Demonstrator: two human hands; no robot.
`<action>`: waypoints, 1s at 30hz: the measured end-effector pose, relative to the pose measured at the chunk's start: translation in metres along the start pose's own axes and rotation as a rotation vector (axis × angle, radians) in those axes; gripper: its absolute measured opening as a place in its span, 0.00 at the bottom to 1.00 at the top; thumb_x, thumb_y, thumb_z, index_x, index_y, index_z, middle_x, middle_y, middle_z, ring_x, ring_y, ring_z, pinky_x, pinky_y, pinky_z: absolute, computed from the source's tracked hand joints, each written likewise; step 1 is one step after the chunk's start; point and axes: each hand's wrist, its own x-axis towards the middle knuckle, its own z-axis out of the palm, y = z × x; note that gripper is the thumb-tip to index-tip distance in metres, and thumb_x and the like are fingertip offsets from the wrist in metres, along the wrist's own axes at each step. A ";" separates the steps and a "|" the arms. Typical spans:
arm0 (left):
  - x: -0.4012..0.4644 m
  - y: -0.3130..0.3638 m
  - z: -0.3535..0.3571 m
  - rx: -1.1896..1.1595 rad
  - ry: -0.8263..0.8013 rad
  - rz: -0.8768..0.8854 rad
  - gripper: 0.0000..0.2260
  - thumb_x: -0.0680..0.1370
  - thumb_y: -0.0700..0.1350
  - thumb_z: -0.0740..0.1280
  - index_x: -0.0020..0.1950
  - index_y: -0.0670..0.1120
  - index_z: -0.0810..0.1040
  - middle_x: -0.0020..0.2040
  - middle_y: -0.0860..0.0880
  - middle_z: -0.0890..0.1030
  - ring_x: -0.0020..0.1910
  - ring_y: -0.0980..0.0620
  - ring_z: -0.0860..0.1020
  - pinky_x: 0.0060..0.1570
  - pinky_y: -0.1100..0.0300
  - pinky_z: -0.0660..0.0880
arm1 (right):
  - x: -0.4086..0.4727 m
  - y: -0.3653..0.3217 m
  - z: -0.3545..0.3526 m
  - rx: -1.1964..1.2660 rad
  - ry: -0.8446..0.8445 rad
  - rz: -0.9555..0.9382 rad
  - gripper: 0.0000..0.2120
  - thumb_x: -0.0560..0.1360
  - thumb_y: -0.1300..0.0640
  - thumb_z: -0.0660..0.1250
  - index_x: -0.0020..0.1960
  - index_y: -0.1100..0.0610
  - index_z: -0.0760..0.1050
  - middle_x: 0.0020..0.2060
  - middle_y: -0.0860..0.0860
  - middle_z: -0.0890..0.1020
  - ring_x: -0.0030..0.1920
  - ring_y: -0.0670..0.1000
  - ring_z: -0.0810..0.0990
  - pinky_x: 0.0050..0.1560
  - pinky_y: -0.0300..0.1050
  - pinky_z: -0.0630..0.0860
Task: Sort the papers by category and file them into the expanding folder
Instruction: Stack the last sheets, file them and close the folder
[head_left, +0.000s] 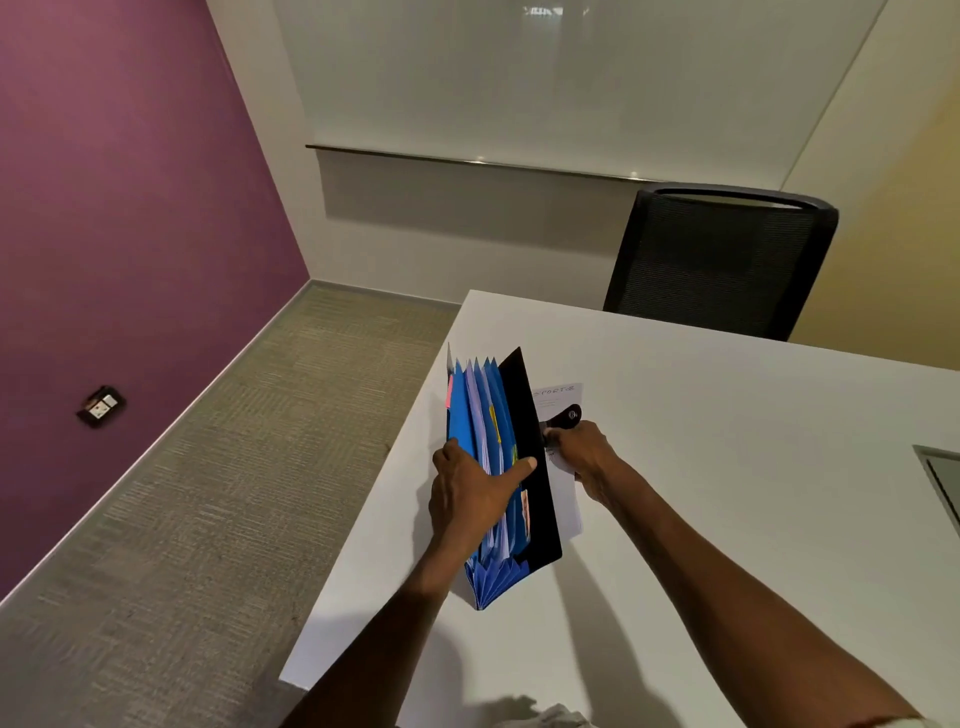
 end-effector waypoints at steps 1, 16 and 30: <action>0.000 0.000 0.002 0.012 -0.001 0.010 0.48 0.69 0.66 0.72 0.78 0.42 0.55 0.73 0.44 0.65 0.67 0.44 0.71 0.55 0.54 0.70 | -0.001 0.000 0.000 -0.001 0.000 -0.001 0.16 0.76 0.58 0.67 0.62 0.62 0.77 0.51 0.58 0.81 0.46 0.54 0.78 0.35 0.40 0.72; 0.005 0.009 0.030 0.357 -0.146 0.153 0.42 0.76 0.42 0.70 0.79 0.48 0.42 0.52 0.46 0.78 0.47 0.46 0.80 0.42 0.54 0.79 | 0.004 0.035 -0.025 0.058 0.016 0.041 0.10 0.77 0.59 0.66 0.57 0.59 0.77 0.51 0.55 0.81 0.40 0.48 0.79 0.34 0.39 0.74; 0.008 0.005 0.067 0.525 -0.193 0.169 0.09 0.79 0.44 0.66 0.56 0.41 0.78 0.52 0.43 0.81 0.48 0.46 0.82 0.48 0.54 0.81 | 0.006 0.102 -0.053 -0.268 0.057 -0.066 0.10 0.78 0.56 0.65 0.43 0.62 0.78 0.45 0.53 0.81 0.38 0.50 0.79 0.34 0.37 0.72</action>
